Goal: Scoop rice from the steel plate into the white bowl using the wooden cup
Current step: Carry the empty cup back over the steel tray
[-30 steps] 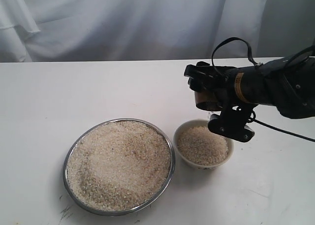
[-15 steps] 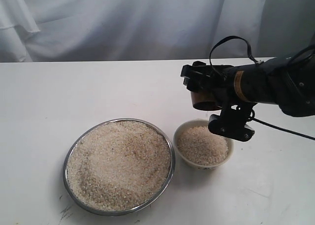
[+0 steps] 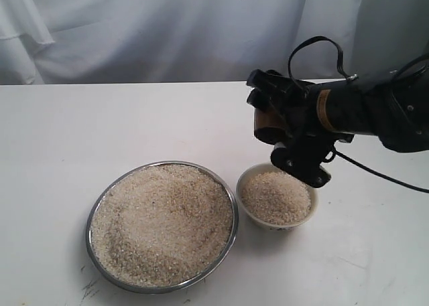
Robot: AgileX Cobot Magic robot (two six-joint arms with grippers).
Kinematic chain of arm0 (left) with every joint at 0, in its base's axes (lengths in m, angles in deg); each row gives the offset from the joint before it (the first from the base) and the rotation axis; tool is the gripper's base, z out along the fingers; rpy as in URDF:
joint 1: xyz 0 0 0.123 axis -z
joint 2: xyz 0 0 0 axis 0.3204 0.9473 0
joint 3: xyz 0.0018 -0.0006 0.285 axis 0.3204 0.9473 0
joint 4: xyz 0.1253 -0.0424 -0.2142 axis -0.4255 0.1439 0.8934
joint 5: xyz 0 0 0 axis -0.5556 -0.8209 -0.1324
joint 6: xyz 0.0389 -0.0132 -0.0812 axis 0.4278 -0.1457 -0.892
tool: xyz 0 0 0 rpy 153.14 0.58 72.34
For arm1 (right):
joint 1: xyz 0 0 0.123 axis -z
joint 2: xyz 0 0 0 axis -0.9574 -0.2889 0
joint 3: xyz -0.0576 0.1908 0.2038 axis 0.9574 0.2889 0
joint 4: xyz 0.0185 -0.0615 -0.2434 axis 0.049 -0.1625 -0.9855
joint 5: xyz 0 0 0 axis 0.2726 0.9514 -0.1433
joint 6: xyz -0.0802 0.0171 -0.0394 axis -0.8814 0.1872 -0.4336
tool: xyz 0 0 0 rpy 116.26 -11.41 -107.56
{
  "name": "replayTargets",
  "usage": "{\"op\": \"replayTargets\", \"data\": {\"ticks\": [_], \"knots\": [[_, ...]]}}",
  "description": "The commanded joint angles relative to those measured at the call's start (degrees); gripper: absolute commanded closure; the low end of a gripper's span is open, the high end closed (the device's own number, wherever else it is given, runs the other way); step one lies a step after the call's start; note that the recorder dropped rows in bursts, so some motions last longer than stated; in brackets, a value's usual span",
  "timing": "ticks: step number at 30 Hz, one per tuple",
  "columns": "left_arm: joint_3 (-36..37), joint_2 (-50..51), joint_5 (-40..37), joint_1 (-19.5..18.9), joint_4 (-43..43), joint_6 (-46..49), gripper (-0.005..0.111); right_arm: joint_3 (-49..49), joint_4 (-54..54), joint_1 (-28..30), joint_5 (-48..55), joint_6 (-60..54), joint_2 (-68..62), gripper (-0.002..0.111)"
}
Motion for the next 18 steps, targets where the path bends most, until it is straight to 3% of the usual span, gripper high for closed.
{"op": "replayTargets", "data": {"ticks": [1, 6, 11, 18], "knots": [[0.28, -0.24, 0.76, 0.15, -0.06, -0.02, 0.107, -0.26, 0.13, -0.24, -0.28, 16.88, 0.35, 0.108], [0.28, -0.24, 0.76, 0.15, -0.06, -0.02, 0.107, 0.10, 0.60, -0.12, -2.06, 32.65, -0.68, 0.108], [0.28, -0.24, 0.76, 0.15, -0.06, -0.02, 0.107, -0.01, 5.67, 0.98, -13.30, 44.26, -0.81, 0.108], [0.28, -0.24, 0.76, 0.15, -0.06, -0.02, 0.107, -1.16, 5.67, 1.13, -21.54, 47.80, -2.12, 0.108]]}}
